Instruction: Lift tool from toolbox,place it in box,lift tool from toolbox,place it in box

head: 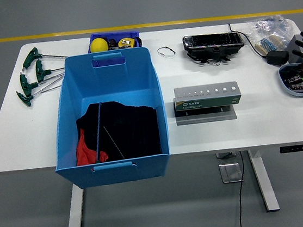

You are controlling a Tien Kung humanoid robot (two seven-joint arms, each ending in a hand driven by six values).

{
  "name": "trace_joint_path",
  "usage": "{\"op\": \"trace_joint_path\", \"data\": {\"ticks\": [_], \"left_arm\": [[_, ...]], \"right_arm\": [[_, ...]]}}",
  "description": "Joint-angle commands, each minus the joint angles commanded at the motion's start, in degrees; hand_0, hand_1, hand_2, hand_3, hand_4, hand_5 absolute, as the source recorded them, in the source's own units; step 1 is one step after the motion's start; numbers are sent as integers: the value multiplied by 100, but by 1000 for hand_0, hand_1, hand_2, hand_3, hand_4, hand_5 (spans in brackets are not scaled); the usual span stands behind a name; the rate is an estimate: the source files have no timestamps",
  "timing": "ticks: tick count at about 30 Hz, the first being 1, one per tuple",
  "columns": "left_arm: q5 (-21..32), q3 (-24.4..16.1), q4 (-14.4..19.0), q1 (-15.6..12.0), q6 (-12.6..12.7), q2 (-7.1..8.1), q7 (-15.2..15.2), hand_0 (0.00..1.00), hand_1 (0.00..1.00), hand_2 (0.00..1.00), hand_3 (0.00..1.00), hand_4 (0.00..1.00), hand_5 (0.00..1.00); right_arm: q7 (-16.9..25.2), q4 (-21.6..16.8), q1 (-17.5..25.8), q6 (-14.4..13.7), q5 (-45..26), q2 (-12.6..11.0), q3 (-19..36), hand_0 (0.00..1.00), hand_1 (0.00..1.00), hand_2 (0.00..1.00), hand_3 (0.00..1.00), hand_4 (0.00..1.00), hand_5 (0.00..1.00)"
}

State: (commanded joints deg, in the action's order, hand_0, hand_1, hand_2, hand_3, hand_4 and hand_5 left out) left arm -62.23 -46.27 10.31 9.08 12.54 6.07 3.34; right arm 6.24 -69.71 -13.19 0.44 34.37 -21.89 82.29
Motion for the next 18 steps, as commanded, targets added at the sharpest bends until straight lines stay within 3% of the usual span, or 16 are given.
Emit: {"op": "trace_joint_path", "data": {"ticks": [18], "left_arm": [[148, 75, 0, 45, 9, -1, -53, 640, 552, 661, 692, 729, 707]], "right_arm": [[-148, 29, 21, 98, 262, 138, 280, 766, 757, 820, 831, 998, 922]]}}
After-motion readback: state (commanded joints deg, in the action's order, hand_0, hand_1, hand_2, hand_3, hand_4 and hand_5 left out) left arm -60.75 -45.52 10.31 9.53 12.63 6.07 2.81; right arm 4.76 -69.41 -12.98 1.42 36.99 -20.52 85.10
